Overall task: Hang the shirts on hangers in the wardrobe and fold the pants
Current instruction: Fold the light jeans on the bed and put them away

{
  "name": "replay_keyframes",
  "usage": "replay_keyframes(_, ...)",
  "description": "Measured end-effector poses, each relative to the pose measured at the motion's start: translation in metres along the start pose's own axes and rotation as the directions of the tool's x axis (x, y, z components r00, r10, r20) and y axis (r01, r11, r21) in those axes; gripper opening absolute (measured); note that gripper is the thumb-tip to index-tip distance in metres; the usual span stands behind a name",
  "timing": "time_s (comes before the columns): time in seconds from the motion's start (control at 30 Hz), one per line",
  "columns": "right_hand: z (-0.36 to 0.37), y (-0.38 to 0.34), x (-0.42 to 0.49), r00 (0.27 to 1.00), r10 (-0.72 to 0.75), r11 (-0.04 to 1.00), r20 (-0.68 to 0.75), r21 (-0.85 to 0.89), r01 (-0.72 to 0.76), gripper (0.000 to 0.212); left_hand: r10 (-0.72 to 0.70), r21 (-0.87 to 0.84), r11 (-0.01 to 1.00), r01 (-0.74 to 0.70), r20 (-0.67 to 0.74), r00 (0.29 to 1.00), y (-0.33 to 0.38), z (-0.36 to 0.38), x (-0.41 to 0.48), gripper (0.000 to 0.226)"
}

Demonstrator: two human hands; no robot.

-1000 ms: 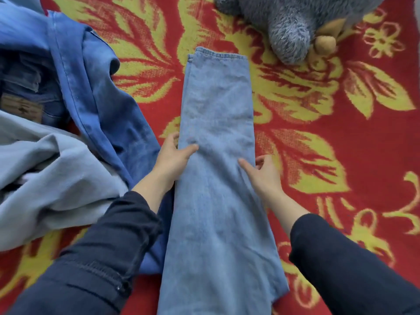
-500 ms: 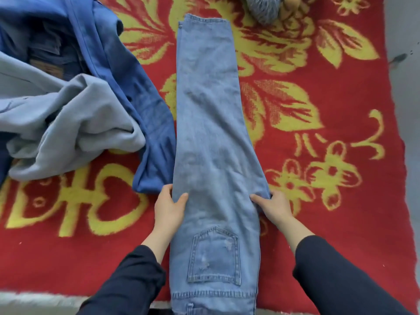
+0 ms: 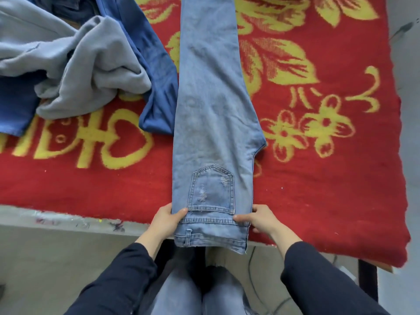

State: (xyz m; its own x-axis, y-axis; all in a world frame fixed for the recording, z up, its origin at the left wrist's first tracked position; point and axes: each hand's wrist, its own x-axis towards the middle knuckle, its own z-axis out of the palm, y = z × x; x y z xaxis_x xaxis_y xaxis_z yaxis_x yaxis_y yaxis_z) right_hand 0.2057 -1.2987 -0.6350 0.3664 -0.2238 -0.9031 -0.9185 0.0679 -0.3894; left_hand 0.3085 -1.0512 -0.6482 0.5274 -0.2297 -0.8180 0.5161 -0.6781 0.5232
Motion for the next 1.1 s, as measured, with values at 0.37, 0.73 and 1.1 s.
replay_keyframes(0.37,-0.011,0.051,-0.102,0.971,0.237,0.952,0.017,-0.203,-0.229,0.025,-0.291,0.032,0.956,0.291,0.224,0.93,-0.029,0.027,-0.108,0.029)
replay_keyframes(0.73,-0.062,-0.11,-0.088,0.999,-0.006,0.92,-0.045,0.392,0.023,0.026,0.053,-0.35,0.936,-0.034,0.044,0.998,0.138,-0.056,-0.068,0.012)
replay_keyframes(1.1,-0.082,-0.256,-0.005,0.961,-0.185,0.871,-0.207,0.419,0.257,0.024,0.256,-0.408,0.88,-0.245,-0.029,0.966,0.249,-0.105,0.049,0.023)
